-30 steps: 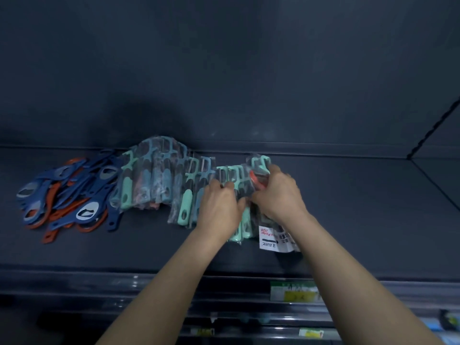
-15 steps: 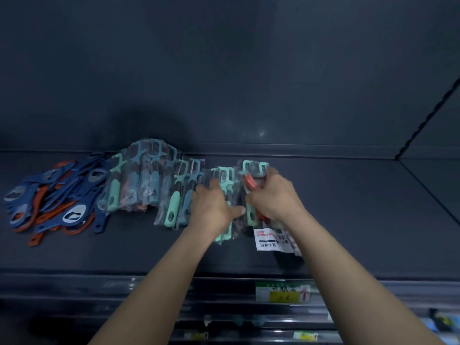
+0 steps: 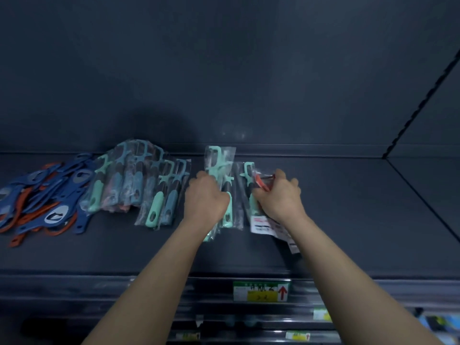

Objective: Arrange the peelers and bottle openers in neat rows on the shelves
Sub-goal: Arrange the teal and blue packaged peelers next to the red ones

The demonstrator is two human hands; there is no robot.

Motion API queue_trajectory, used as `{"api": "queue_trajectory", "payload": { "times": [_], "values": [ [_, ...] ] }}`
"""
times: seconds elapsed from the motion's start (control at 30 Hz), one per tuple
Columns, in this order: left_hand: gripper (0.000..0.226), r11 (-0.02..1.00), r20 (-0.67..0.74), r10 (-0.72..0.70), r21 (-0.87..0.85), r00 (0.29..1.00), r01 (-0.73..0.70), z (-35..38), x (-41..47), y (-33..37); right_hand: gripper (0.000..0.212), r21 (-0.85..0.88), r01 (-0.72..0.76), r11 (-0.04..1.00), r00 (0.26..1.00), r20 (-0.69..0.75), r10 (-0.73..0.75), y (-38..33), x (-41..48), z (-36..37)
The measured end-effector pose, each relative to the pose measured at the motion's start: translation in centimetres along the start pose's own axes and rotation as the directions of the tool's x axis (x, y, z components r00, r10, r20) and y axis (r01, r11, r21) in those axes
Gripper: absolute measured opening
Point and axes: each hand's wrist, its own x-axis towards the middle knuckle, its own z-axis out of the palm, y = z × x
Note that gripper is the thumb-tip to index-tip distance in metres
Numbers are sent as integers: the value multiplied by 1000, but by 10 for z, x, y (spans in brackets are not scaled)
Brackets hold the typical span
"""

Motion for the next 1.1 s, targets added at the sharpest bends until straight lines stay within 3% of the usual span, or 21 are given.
{"api": "queue_trajectory", "payload": {
  "times": [0.07, 0.2, 0.47, 0.6, 0.8, 1.1],
  "values": [
    [19, 998, 47, 22, 51, 999, -25, 8, -2, 6, 76, -54, 29, 998, 998, 50, -26, -2, -1, 5],
    [61, 975, 167, -78, 217, 983, 40, 20, -1, 6, 83, -162, 34, 986, 995, 94, -18, -2, 3, 6],
    [21, 976, 121, -102, 207, 987, 76, 17, 0, 3, 63, -162, -15, 987, 999, 38, 22, 1, 4, 4],
    [24, 992, 129, -90, 97, 988, 78, 11, 2, -5, 56, -134, -5, 991, 1000, 4, 6, 0, 3, 2],
    [29, 986, 171, 47, -164, 984, -19, 13, 17, 20, 70, -58, -18, 998, 997, -72, 13, 6, 1, -20],
    [25, 910, 339, 287, -388, 896, -145, 76, -3, 107, 82, -31, -131, 991, 942, -317, 114, 75, -12, -99]
  ]
}}
